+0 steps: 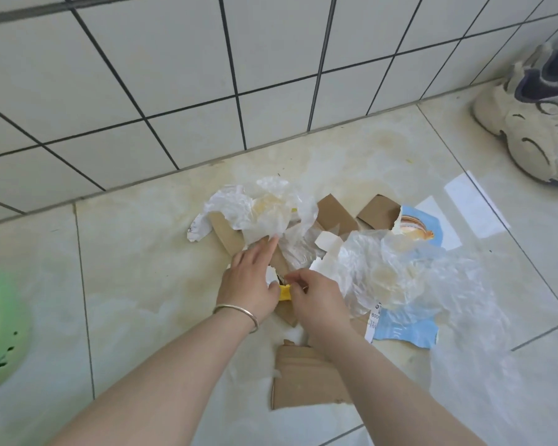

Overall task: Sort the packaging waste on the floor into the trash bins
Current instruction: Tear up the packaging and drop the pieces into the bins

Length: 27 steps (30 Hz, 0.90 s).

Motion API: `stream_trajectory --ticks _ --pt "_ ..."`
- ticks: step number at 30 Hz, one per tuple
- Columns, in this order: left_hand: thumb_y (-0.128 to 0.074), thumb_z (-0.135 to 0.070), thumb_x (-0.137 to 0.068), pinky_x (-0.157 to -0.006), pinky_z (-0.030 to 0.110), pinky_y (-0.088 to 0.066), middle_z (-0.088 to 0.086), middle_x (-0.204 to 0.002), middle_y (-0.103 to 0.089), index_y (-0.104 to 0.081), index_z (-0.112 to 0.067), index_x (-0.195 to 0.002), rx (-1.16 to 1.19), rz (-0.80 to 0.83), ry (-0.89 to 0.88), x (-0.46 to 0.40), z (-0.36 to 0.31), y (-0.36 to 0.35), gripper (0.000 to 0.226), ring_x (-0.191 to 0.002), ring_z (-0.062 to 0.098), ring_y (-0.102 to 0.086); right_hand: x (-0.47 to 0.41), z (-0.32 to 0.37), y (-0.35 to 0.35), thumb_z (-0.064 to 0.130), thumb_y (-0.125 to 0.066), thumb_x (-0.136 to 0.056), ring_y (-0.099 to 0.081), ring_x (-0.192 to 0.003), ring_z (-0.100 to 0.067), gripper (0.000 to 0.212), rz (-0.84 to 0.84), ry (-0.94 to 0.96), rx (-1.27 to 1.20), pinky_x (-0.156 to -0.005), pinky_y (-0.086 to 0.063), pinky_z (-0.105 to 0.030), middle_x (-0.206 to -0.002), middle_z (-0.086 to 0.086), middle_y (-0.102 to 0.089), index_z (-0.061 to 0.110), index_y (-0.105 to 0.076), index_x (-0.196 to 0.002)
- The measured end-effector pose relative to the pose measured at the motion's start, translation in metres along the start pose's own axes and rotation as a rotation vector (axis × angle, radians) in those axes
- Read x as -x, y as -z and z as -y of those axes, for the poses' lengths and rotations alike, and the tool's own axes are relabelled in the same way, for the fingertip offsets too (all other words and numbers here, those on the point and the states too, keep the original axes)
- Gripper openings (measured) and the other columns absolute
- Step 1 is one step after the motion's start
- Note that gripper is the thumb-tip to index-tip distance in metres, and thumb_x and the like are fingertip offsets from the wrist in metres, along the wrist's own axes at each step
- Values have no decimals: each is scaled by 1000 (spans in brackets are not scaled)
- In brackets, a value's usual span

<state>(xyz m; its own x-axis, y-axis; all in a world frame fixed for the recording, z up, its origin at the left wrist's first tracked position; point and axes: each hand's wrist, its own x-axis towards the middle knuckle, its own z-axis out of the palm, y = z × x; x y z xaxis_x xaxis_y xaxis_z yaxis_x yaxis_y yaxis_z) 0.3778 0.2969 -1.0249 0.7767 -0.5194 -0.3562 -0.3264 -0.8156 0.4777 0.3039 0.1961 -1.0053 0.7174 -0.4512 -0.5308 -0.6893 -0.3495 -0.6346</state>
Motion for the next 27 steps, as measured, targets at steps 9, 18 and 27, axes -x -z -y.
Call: stream_trajectory --ticks 9,18,27 --pt "-48 -8 -87 -109 32 -34 -3 -157 -19 4 -34 -149 146 -47 36 -46 12 28 86 -142 18 -28 -31 21 -12 1 -39 -90 -46 -121 -25 48 53 190 128 -96 -41 -32 -127 -3 -54 19 -53 -132" --pt "-51 -14 -87 -97 37 -45 2 -149 -35 -3 -31 -150 286 -134 299 -68 34 34 81 -127 25 -48 -71 40 -18 12 -36 -94 -42 -128 -24 51 133 138 207 -101 -41 -38 -142 -3 -43 24 -37 -144" --pt "-59 -29 -86 -105 36 -34 8 -144 -32 -43 -15 -135 271 -176 551 -95 42 33 54 -131 31 -34 -97 54 -30 4 -38 -89 -48 -122 -24 56 130 38 34 -97 -45 -37 -141 -3 -39 20 -37 -143"
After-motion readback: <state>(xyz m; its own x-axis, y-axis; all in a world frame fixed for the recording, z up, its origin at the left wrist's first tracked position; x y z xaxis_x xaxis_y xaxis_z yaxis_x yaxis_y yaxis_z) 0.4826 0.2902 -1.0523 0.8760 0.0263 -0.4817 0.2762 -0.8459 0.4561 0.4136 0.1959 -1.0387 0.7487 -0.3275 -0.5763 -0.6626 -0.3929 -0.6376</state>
